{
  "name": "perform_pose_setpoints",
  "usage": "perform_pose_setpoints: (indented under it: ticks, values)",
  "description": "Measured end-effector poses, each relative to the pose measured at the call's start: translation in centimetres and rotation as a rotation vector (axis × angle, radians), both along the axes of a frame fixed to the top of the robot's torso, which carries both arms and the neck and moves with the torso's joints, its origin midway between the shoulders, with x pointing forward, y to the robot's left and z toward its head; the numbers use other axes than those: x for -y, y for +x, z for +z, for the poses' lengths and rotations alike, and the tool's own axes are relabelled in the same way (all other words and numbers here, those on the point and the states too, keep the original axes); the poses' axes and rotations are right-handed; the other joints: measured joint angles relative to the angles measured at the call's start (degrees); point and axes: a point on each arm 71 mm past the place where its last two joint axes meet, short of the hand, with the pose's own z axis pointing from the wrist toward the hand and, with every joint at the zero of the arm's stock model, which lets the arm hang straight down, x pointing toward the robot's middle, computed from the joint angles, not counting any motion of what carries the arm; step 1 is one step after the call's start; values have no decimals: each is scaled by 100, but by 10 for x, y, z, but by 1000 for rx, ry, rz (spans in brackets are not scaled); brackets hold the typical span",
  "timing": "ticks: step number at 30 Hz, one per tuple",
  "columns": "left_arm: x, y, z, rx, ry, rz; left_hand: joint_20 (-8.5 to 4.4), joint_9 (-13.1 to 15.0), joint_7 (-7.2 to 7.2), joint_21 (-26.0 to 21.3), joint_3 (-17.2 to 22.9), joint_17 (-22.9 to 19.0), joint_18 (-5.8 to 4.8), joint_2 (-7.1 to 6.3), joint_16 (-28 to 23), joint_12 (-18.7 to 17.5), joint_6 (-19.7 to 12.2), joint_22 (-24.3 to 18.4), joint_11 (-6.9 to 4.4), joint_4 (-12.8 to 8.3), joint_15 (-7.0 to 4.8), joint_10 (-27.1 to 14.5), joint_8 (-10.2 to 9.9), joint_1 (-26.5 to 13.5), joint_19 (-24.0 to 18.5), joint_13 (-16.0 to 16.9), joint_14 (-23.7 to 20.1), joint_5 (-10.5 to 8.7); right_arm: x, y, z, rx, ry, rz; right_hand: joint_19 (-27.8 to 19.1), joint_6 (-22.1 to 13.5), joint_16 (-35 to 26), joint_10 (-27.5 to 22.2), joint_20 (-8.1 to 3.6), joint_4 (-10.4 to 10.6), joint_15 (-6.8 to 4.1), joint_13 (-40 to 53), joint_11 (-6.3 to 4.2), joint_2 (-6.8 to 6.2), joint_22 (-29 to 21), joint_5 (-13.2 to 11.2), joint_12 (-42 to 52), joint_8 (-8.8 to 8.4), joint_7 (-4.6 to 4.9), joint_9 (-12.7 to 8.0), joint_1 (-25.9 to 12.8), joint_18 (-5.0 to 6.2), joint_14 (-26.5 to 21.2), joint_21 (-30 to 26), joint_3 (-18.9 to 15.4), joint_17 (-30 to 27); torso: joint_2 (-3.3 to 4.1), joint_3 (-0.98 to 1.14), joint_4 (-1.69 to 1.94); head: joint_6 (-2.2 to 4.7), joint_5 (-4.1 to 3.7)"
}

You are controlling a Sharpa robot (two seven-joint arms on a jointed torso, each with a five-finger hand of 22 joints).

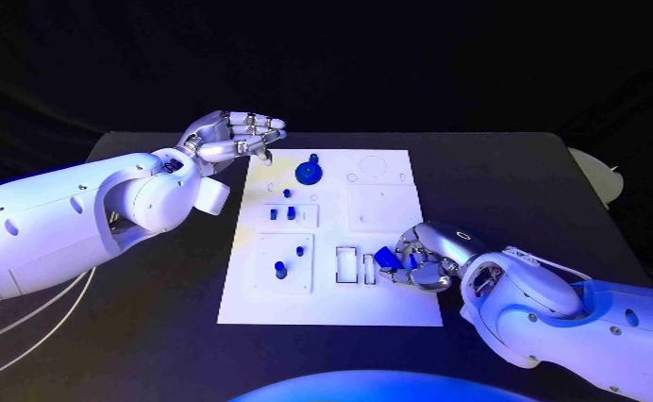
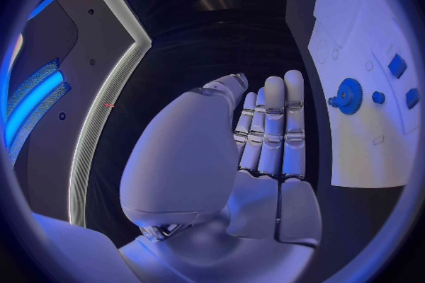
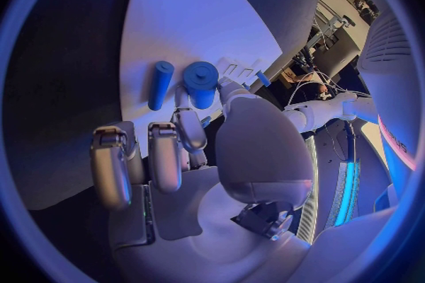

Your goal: Assemble the parts on the task board

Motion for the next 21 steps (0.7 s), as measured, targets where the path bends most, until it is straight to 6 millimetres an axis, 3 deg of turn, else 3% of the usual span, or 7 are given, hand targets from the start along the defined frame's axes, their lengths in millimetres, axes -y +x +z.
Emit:
perform_pose_setpoints:
  ticks: [7, 13, 21]
  values:
    - [-1, 0, 0, -1, 0, 0, 0, 0, 0, 0, 3, 0, 0, 0, 0, 0, 0, 0, 0, 3, 6, 0, 0, 0, 0, -2, -6, 0, 0, -3, 2, 13, 16, -9, -2, 43, 22, 90, -40, -19, -16, 128, -90, 94, 0, 223, 182, 42, -45, 7, 218, 1, -15, 0, 18, 0, -2, 2, -5, -5, 7]
    - [-1, 0, 0, -1, 1, 1, 0, 0, 0, 0, 3, -5, 0, 0, 0, 0, 0, 0, 0, 3, 6, 0, 0, 0, 0, -5, -6, 0, -5, -8, 11, 41, 69, -16, 19, 44, 22, 131, -61, 4, -41, 128, -90, 133, 4, 456, 210, 80, -46, 10, 257, 1, 1, 0, 45, -1, -7, 4, -8, 4, 13]
    - [0, 0, 0, -1, 0, 0, 0, -4, 0, 0, 3, -4, 0, 0, 0, 0, 0, 0, 0, 3, 6, 0, 0, 0, 0, -5, -6, 0, -18, -8, 19, 49, 133, -13, 19, 44, 22, 131, -61, -10, -41, 128, -90, 163, 4, 498, 235, 78, -46, 10, 287, 1, 1, 0, 59, -1, -3, 4, -3, 8, 1]
